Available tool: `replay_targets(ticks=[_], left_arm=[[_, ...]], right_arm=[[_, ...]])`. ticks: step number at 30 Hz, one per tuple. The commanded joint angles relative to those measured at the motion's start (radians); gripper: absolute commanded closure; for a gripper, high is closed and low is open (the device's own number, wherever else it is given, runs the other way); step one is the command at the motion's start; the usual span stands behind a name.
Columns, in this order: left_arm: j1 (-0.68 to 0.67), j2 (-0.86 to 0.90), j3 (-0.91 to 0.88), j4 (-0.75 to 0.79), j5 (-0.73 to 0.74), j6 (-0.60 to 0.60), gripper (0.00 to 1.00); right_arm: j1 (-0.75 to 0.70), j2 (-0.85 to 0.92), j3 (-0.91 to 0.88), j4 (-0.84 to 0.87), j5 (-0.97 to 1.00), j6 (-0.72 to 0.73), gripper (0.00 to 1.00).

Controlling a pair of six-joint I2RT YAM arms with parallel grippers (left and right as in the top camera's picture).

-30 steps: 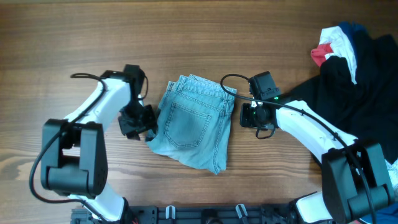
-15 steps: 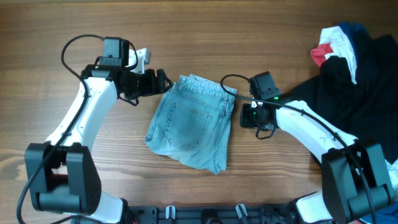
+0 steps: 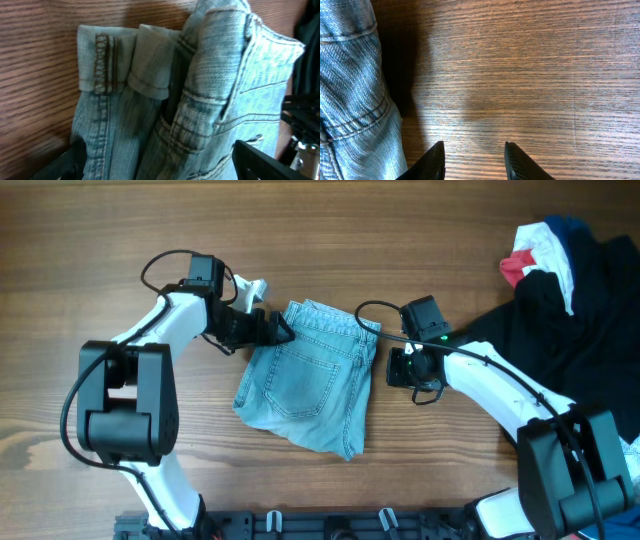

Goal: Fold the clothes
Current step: 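Grasp the left edge of the folded shorts with the left gripper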

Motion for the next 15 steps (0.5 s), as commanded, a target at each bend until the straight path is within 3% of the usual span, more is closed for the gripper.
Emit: replay_targets(ticks=[1,4,7,9,12,13,15], left_arm=[[-0.037,0.083,0.004,0.001,0.035,0.037,0.18],[-0.074,0.125,0.004,0.002,0.031,0.037,0.23],[-0.105,0.146,0.004,0.006,0.031,0.037,0.45],[-0.113,0.146,0.004,0.012,0.031,0.037,0.53],[-0.112,0.146,0.005,0.013,0.030,0.037,0.76],[-0.106,0.145,0.006,0.012,0.030,0.037,0.96],[-0.088,0.140,0.007,0.012,0.018,0.025,0.96]], right_arm=[[-0.003,0.002,-0.003,-0.001,-0.016,0.000,0.61],[-0.003,0.002,-0.003,-0.005,-0.016,-0.001,0.61],[-0.003,0.002,-0.003,-0.009,-0.016,-0.001,0.61],[-0.003,0.002,-0.003,-0.009,-0.016,-0.001,0.61],[-0.003,0.002,-0.003,-0.009,-0.016,-0.001,0.61],[-0.003,0.002,-0.003,-0.009,-0.015,-0.001,0.61],[-0.003,0.002,-0.003,-0.009,-0.015,-0.001,0.60]])
